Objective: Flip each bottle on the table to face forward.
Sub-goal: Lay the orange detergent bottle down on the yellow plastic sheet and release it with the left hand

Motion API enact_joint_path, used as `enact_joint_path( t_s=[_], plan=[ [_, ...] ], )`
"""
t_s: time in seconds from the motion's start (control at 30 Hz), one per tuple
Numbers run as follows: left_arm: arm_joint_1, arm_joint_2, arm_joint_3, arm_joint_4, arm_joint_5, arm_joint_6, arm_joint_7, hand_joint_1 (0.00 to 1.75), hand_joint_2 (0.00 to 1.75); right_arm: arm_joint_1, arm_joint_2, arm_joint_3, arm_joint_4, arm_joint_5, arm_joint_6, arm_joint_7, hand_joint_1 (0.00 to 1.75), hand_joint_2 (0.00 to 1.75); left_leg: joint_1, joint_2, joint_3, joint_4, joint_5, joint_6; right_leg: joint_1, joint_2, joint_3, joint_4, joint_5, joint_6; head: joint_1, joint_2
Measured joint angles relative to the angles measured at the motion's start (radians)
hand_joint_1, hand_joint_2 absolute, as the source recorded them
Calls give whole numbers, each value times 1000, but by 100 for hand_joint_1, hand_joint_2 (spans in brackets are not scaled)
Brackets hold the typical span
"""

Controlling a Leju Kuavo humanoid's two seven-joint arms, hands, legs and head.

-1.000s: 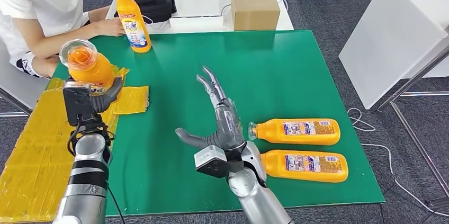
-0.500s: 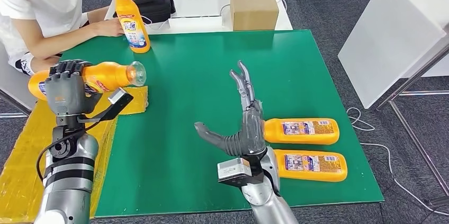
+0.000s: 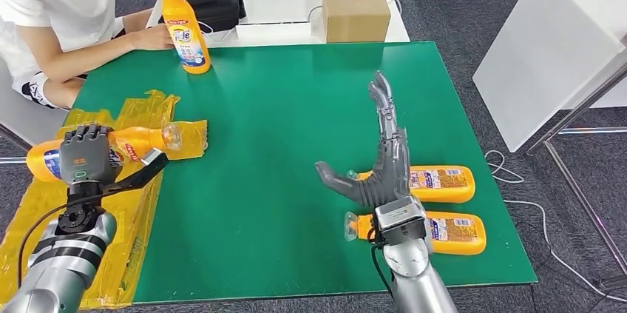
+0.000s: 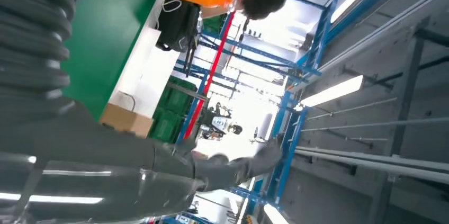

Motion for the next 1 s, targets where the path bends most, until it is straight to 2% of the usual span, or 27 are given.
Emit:
enact_joint_path(
  t_s=[0.13,0.3,1.0],
  plan=[
    [13,16,68,90,28,0,-51,175,175,13,-23,-49,-18,-39,23,-12,0,0,0,0,0,0,0,0,0,0,0,0,0,0,0,0],
    [23,23,124,150,39,1,-66,175,175,20,-37,-78,-27,-46,29,-13,0,0,0,0,0,0,0,0,0,0,0,0,0,0,0,0],
    [19,25,147,183,40,6,-68,175,175,24,-49,-90,-33,-47,32,-13,0,0,0,0,1,0,0,0,0,0,1,0,0,0,0,0]
  ],
)
